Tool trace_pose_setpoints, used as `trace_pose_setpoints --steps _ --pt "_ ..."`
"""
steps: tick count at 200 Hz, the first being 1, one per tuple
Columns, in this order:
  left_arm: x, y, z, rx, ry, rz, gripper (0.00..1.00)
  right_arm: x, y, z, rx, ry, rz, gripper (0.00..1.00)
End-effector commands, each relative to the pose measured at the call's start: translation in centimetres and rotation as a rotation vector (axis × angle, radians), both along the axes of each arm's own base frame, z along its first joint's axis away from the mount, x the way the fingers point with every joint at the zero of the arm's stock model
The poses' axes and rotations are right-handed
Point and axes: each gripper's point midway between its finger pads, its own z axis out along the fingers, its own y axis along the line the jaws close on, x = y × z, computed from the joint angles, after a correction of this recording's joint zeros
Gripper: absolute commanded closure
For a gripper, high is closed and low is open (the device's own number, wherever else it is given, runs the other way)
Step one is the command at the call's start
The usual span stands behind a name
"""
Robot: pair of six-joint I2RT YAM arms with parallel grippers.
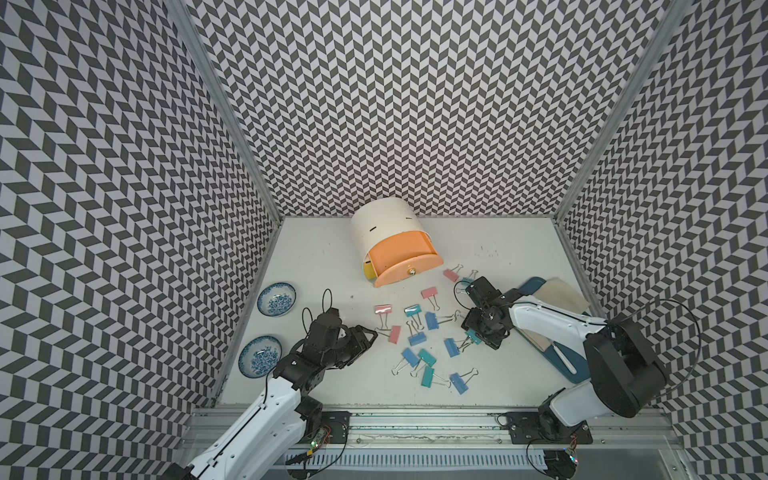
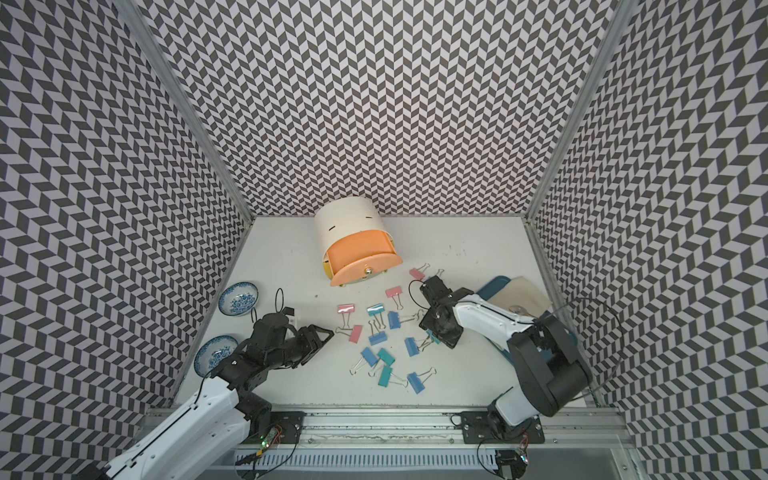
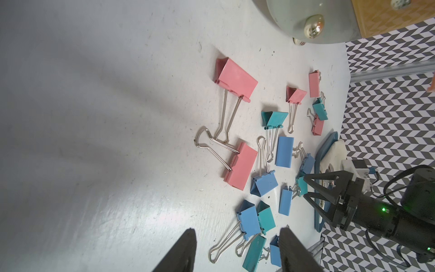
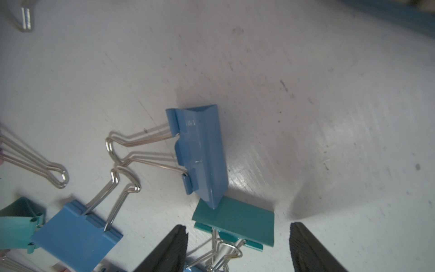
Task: Put the binder clips in the drawer according to color
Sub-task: Pick up the binder clip at the center of the board.
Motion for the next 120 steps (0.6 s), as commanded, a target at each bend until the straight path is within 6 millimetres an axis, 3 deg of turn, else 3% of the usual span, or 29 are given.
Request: trace_pose_setpoints --steps 1,72,120 --pt "0.5 0.3 1.2 0.007 -0.045 0.003 0.40 1.0 0.7 0.2 0.012 -0.025 -0.012 0.28" --pt "0.7 1.2 1.3 0.014 -0.054 0.013 0.40 0.9 0.6 -0.4 0.004 -0.013 -0.016 0.36" --pt "0.7 1.5 1.3 0.011 -0.057 0.019 0.39 0.1 0.5 -0.2 0.012 -0.021 -0.001 0.48"
